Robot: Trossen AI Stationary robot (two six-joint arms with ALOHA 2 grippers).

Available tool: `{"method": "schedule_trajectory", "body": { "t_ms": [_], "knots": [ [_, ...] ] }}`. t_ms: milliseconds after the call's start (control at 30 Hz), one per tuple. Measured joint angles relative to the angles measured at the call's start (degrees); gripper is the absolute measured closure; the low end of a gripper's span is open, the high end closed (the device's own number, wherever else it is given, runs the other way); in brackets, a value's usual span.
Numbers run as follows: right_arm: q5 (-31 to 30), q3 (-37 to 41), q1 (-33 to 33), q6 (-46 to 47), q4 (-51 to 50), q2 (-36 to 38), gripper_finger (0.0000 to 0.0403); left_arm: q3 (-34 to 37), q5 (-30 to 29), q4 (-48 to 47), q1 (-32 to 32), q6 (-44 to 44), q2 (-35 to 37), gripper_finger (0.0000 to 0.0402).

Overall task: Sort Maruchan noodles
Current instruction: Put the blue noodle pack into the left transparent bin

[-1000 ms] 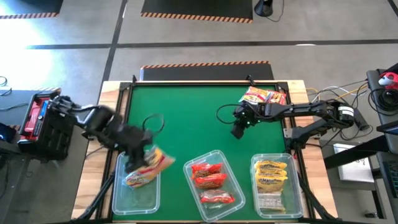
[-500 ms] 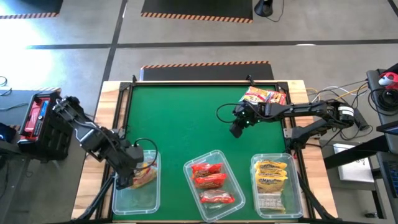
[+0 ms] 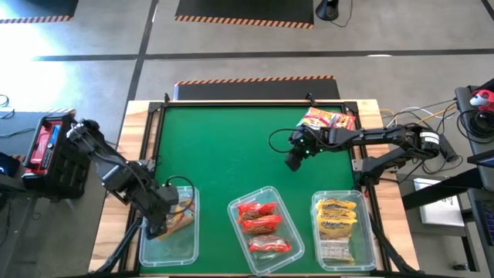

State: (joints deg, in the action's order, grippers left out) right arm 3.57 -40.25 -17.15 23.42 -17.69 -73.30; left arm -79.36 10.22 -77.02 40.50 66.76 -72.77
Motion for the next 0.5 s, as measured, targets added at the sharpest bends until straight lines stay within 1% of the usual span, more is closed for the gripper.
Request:
{"method": "schedule_trajectory", "body": {
  "t_ms": [167,367,500],
  "knots": [
    [-0.77,0.00,0.00,-0.33,0.02,0.00,0.0282,5.40,4.33,7.12,0.03,-0.90,-0.02,0.0292],
    [-0.77,0.00,0.00,-0.44,0.02,0.00,0.0282,11.01,3.91,7.31,0.08,-1.25,0.15,0.0292],
    [-0.74,0.00,0.00,-0.44,0.02,0.00,0.0282,16.05,3.89,11.81,0.01,-1.27,0.11,0.0292]
  ]
}}
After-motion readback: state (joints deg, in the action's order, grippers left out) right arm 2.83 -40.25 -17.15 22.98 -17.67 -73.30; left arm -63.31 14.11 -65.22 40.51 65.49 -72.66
